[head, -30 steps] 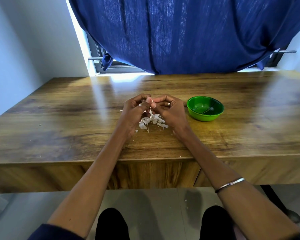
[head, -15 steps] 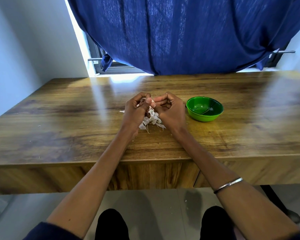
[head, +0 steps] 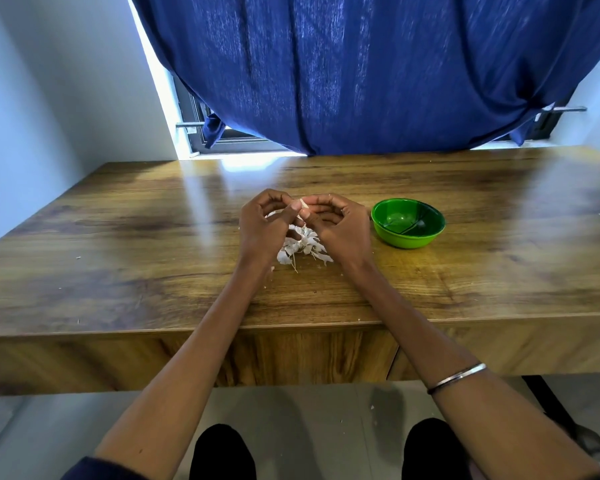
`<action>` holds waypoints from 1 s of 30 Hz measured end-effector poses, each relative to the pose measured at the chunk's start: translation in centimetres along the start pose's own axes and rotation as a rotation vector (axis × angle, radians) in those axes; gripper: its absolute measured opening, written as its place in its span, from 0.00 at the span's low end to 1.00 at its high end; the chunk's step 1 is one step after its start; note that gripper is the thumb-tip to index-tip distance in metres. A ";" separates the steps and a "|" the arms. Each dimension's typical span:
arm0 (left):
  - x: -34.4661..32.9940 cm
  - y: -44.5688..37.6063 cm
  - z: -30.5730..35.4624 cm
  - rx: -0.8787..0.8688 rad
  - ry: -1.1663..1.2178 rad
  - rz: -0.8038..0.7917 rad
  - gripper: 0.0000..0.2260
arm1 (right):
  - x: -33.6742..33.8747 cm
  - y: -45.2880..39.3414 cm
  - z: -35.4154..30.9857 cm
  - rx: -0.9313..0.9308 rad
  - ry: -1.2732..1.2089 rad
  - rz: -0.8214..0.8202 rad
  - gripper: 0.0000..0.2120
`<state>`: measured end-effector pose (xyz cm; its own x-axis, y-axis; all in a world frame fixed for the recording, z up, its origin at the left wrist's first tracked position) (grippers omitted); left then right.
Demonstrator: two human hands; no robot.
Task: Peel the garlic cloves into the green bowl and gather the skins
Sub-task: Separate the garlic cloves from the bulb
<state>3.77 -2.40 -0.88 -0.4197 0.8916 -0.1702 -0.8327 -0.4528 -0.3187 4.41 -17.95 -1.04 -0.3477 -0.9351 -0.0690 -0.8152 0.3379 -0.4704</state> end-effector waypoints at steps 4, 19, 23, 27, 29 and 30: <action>0.3 -0.1 0.1 0.005 -0.006 0.020 0.07 | 0.0 -0.1 0.3 -0.067 -0.079 -0.012 0.08; 0.6 -0.4 0.3 -0.103 -0.044 0.061 0.14 | 0.6 0.0 -0.5 0.034 0.012 0.037 0.12; 0.9 -0.5 0.0 -0.113 -0.129 0.077 0.06 | 0.8 -0.2 -0.3 0.032 0.013 0.061 0.10; 0.7 -0.5 0.2 -0.254 -0.307 0.049 0.08 | 1.0 -0.5 -0.2 0.025 -0.009 0.085 0.10; 0.3 -0.2 0.3 -0.243 -0.292 0.006 0.10 | 1.0 -0.4 -0.3 0.024 -0.012 0.080 0.10; 0.1 -0.1 0.2 -0.203 -0.253 -0.011 0.11 | 0.9 -0.4 -0.3 0.023 -0.015 0.075 0.10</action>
<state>3.71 -2.23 -0.66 -0.5090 0.8585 0.0628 -0.7589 -0.4131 -0.5034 4.25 -18.92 -0.63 -0.4003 -0.9087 -0.1182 -0.7763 0.4048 -0.4833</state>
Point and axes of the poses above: each hand's wrist, its own y-axis away from the middle knuckle, its own x-axis out of the back of the hand, z = x × y, the point moved 8 cm from there along -y, towards the middle knuckle, and after that the axes turned 15 degrees about z, right-handed, at the moved point
